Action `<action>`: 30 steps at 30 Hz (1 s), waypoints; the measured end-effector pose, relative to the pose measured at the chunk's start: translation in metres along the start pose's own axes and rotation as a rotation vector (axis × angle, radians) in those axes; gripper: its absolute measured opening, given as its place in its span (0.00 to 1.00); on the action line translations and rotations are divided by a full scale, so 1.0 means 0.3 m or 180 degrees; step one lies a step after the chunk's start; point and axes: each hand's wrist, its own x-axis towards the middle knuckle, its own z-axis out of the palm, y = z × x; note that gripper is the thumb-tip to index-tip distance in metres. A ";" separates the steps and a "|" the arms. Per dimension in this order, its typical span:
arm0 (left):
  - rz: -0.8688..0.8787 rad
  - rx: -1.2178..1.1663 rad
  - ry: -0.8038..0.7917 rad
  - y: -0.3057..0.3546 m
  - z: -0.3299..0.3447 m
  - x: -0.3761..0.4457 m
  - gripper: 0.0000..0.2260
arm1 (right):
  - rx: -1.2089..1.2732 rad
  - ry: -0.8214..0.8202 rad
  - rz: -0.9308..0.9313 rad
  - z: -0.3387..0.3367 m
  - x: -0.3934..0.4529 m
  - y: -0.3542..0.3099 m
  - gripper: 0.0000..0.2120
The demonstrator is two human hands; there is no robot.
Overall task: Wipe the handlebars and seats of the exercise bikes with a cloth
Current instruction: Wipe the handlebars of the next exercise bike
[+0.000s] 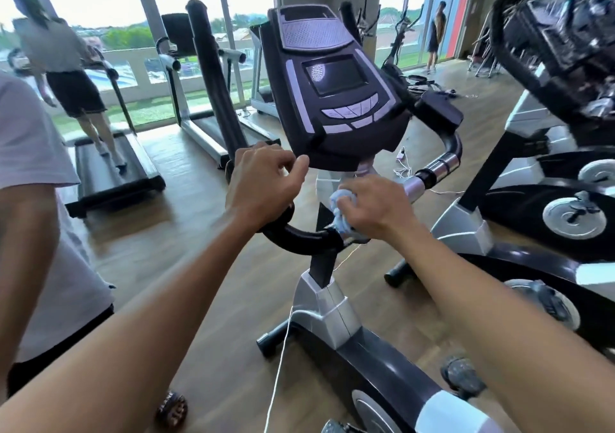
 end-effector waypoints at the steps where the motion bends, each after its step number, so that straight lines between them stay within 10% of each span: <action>1: -0.0102 -0.0070 0.0007 0.006 0.001 0.005 0.20 | 0.0110 0.0109 0.0310 -0.008 0.008 0.041 0.25; 10: -0.0165 0.0188 0.0181 0.101 0.098 0.115 0.07 | 0.0357 0.0610 -0.0353 0.038 -0.115 -0.083 0.18; 14: -0.0405 0.0134 0.0117 0.070 0.112 0.194 0.18 | 0.0471 0.0791 0.0746 0.036 -0.041 0.063 0.18; 20: -0.1145 -0.0610 -0.0028 0.077 0.150 0.268 0.31 | 0.0514 0.0554 -0.0356 0.081 -0.099 -0.002 0.16; 25: -0.1418 -0.0798 -0.0299 0.061 0.226 0.265 0.48 | 0.0619 0.1002 0.0944 0.057 -0.011 0.103 0.20; 30: -0.1469 -0.0725 -0.0086 0.051 0.275 0.276 0.48 | 0.0701 0.0762 -0.0410 0.090 -0.101 -0.006 0.14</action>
